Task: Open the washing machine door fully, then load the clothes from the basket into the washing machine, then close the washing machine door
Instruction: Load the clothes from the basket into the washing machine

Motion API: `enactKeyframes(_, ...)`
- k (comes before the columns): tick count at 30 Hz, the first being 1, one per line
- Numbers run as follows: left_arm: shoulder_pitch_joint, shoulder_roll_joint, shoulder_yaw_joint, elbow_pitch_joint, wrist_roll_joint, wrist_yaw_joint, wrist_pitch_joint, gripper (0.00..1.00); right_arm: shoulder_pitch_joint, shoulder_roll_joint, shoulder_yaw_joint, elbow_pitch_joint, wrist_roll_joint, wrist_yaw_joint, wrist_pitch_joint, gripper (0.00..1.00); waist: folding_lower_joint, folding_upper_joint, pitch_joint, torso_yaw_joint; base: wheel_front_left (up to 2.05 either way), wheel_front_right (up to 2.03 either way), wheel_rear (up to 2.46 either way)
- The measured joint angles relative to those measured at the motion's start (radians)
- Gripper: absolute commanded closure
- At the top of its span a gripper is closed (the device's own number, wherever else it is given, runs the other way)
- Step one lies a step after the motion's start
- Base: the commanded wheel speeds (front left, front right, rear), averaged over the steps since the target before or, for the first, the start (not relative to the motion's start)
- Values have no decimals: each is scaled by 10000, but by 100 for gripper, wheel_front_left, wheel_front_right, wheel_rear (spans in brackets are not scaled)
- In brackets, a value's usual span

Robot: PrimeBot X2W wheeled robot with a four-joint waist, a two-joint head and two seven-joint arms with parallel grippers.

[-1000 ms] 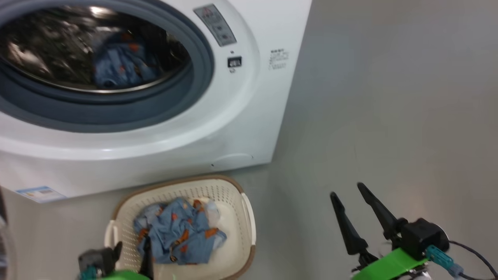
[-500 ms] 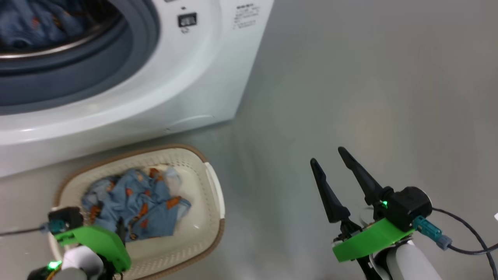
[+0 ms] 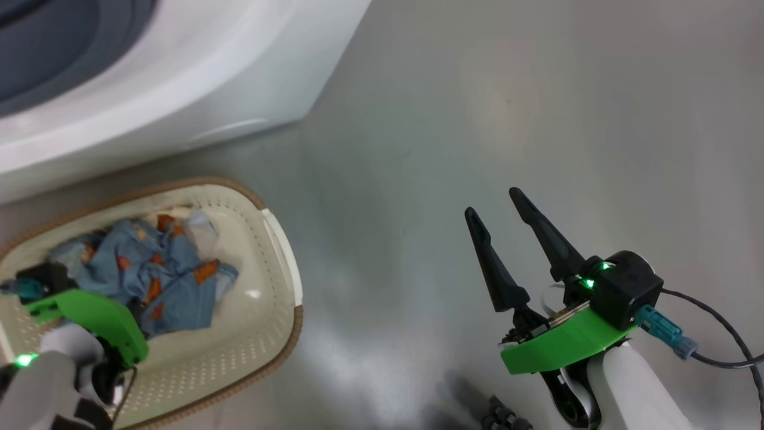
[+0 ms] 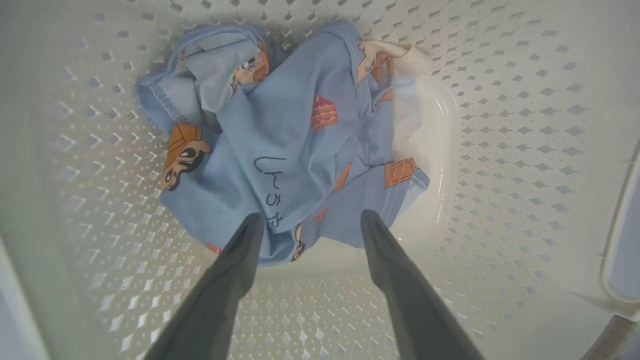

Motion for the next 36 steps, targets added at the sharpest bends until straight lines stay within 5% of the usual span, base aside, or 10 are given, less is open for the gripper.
enactKeyframes(31,-3276,725,-577,2585,351,142,-988,0,-387,56,-81,-792,157,0,-2,0,0,0,2780,-622,0,0,0)
enactKeyframes(32,-3314,723,-610,2623,359,165,-1034,5,-387,61,-109,-803,184,0,-2,0,0,0,2813,-637,0,0,0)
enactKeyframes(34,-3329,715,-740,2694,495,169,-1139,39,-387,61,-194,-819,186,0,-2,0,0,0,2852,-646,0,0,0)
enactKeyframes(36,-3330,696,-786,2771,558,180,-1200,100,-387,63,-263,-832,186,0,-2,0,0,0,2850,-639,0,0,0)
